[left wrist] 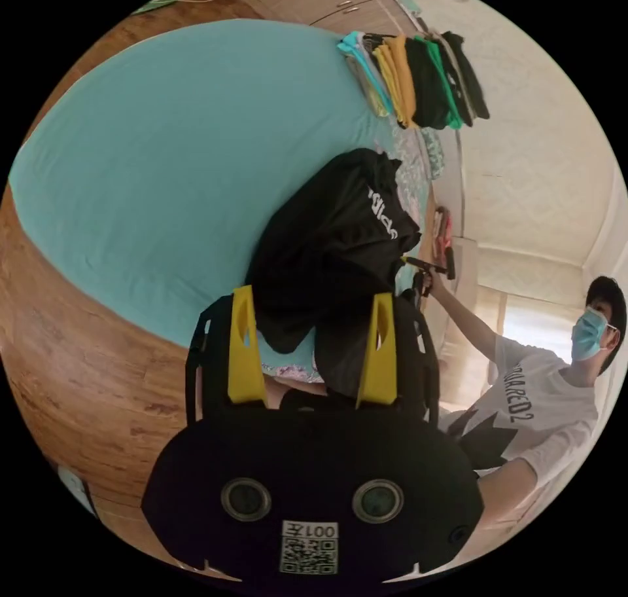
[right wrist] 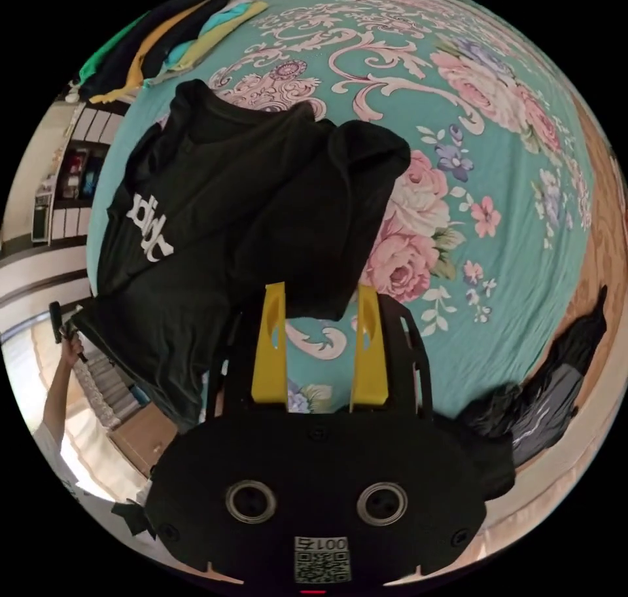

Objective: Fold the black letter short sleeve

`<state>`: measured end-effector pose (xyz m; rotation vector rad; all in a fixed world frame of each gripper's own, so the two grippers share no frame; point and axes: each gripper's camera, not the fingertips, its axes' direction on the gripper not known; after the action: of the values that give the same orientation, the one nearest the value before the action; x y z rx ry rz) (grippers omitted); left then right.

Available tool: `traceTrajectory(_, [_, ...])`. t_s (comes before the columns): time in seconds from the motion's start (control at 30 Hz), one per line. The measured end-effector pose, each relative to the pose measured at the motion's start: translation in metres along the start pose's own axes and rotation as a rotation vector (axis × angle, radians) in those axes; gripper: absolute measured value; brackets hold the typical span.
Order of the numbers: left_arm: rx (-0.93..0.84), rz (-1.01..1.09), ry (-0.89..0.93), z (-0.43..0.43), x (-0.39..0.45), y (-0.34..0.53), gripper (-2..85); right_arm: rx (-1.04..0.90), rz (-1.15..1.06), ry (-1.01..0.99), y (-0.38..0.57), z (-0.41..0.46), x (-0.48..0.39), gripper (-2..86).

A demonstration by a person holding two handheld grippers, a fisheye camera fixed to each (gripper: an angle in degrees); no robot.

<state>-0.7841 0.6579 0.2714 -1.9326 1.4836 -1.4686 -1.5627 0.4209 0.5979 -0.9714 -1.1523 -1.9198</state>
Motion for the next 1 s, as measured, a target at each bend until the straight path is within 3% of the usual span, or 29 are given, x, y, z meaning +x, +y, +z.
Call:
traceTrajectory(0.2, [0.152,-0.037,-0.210,0.025,0.008,0.067,22.5,0.040,-0.099,-0.036,0.006,0.003,0.044,7.9])
traceTrajectory(0.33, [0.242,-0.097,-0.223,0.058,0.022,0.130,21.0,0.049,-0.097,0.014,0.005,0.006,0.066,3.8])
traceTrajectory(0.53, [0.134,-0.258,-0.045,0.167,0.029,0.227,19.4,0.157,-0.152,-0.051,0.027,-0.011,0.108,0.6])
traceTrajectory(0.7, [0.157,-0.357,0.114,0.242,0.030,0.252,6.5,0.181,-0.124,-0.237,0.059,-0.020,0.166,0.2])
traceTrajectory(0.77, [0.213,-0.369,0.100,0.246,0.033,0.255,0.9,0.185,-0.123,-0.280,0.066,-0.021,0.180,0.2])
traceTrajectory(1.0, [0.260,-0.363,0.182,0.211,0.045,0.288,-0.8,0.126,-0.246,-0.196,0.096,-0.038,0.188,0.1])
